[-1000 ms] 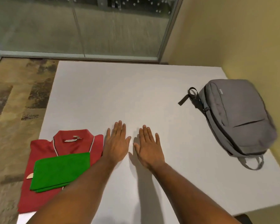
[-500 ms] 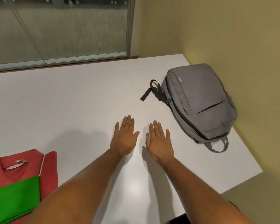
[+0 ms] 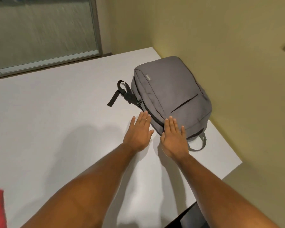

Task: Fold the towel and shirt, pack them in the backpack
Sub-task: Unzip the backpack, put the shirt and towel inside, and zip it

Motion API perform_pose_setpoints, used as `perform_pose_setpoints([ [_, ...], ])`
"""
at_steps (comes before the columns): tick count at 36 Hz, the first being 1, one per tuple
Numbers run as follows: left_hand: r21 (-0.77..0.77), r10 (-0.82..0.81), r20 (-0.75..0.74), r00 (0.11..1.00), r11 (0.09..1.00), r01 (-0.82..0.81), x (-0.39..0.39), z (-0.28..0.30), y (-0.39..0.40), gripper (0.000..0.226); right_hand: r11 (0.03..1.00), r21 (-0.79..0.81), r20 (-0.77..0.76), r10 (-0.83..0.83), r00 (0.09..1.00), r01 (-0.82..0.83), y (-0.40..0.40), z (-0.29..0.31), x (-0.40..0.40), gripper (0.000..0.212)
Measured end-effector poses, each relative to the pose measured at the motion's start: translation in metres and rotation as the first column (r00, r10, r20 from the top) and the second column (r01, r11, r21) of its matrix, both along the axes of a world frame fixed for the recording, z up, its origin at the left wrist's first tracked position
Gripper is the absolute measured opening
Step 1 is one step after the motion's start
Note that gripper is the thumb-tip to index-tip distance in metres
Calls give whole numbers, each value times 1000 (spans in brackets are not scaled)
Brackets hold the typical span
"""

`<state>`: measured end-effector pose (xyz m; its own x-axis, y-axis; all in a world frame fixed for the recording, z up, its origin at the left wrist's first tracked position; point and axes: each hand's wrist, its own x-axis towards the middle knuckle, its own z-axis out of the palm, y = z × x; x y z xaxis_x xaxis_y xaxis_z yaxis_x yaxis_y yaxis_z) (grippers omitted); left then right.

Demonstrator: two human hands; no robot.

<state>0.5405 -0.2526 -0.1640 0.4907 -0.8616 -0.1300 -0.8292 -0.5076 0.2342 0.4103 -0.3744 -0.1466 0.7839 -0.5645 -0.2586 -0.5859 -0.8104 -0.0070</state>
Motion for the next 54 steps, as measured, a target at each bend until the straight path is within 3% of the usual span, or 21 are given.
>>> perform_pose_setpoints([
  [10, -108, -272, 39, 962, 955, 275, -29, -13, -68, 65, 985, -127, -66, -128, 990, 119, -93, -10, -45, 78],
  [16, -12, -302, 95, 949, 952, 304, -34, -24, -89, 70, 982, -175, -202, -111, 973, 75, -125, -17, -64, 87],
  [23, 48, -301, 153, 941, 954, 297, -30, -20, -97, 36, 981, -187, -219, -98, 971, 56, -141, -21, -62, 91],
  [28, 8, -246, 81, 966, 969, 246, -27, -5, -94, 15, 984, -106, -224, -164, 961, 143, -142, -29, -60, 87],
  [36, 102, -212, 38, 977, 973, 207, -13, 15, -69, 7, 977, 69, -154, -189, 970, 201, -115, -41, -62, 80],
  [45, 173, -222, 86, 971, 963, 205, 13, 32, -12, 26, 962, 181, -97, -192, 977, 207, -53, -42, -51, 80],
  [54, 222, -182, -6, 983, 958, 179, 11, 47, 49, 26, 945, 252, -95, -188, 978, 207, 10, -46, -58, 76],
])
